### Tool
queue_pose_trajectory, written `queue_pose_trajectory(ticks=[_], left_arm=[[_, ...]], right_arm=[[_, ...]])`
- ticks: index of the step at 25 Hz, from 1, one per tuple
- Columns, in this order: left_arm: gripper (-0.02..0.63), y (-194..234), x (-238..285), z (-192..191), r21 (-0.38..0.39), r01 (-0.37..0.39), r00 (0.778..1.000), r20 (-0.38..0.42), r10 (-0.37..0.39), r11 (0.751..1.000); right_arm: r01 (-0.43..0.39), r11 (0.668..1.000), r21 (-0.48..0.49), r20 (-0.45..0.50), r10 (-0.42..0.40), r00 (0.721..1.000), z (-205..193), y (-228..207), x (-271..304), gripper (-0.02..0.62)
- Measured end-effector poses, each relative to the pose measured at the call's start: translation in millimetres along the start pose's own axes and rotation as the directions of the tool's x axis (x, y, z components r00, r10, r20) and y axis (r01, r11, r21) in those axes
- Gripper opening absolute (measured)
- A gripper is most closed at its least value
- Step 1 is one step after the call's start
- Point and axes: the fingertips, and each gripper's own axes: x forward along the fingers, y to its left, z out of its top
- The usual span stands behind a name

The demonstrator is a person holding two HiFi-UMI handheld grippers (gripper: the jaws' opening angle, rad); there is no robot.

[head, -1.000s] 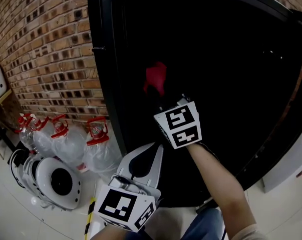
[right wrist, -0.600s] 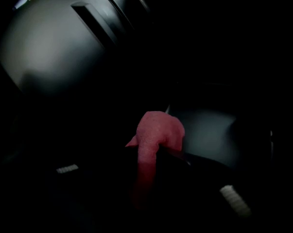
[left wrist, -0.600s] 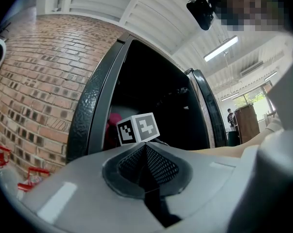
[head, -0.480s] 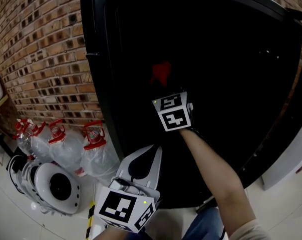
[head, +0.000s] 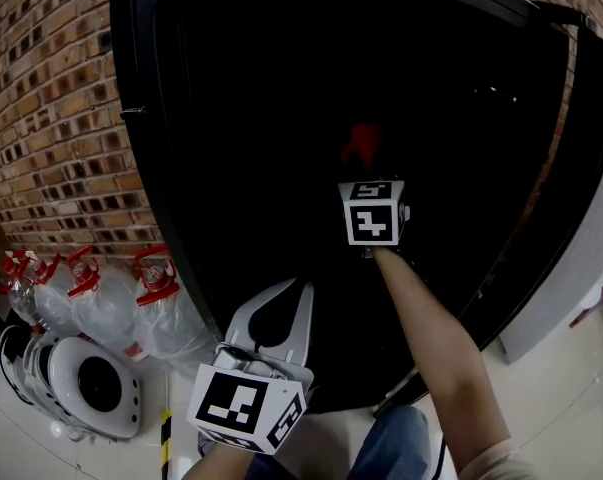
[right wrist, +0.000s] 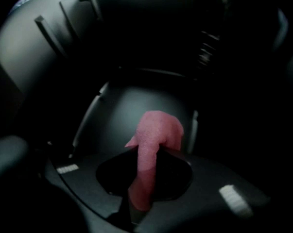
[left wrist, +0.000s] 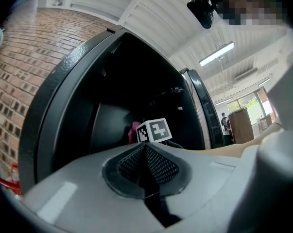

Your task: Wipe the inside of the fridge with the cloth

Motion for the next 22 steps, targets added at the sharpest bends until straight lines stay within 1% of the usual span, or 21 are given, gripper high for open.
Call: queue_pose_trajectory(ticks=[3, 6, 10, 13, 17, 20, 22], left_arm=[[0.003, -5.6, 5.5, -0.9, -0.008, 0.016, 1.0, 0.003, -0.016, 1.0], [0.005, -11.6, 8.0, -1.4, -0.006, 0.029, 1.0, 0.003, -0.029, 1.0], [0.005, -13.5, 9.0, -2.3, -0.003, 0.027, 1.0, 0.0, -0.027, 1.0], [0.005, -11.4, 11.7, -3.5, -0.009, 0.02, 1.0, -0.001, -0.02, 1.0], [0.005, -11.0, 17.1, -8.0, -0.014, 0.016, 1.0, -0.003, -0.016, 1.0], [0.005, -10.7, 21.7, -16.7, -0.009, 0.014, 1.0, -0.021, -0.014, 1.0], [0.005, -12.4, 24.0, -18.4, -0.003, 0.013, 1.0, -0.028, -0.013, 1.0]], right_arm=[[0.061, 0.997, 0.037, -0.028, -0.06, 0.998, -8.2, -24.8, -7.6, 0.055], [0.076, 0.995, 0.062, -0.041, -0.073, 0.996, -9.6, -32.4, -14.0, 0.052], [0.066, 0.995, 0.079, -0.034, -0.064, 0.997, -12.5, -33.6, -22.8, 0.052], [0.048, 0.985, 0.165, -0.036, -0.043, 0.998, -14.8, -33.6, -44.5, 0.052], [0.022, 0.97, 0.242, -0.005, -0.021, 1.0, -11.7, -32.7, -86.3, 0.052], [-0.018, 0.955, 0.295, 0.035, 0.008, 0.999, -4.0, -26.6, -124.6, 0.052], [-0.042, 0.953, 0.3, 0.066, 0.023, 0.998, 2.6, -23.2, -151.0, 0.052]])
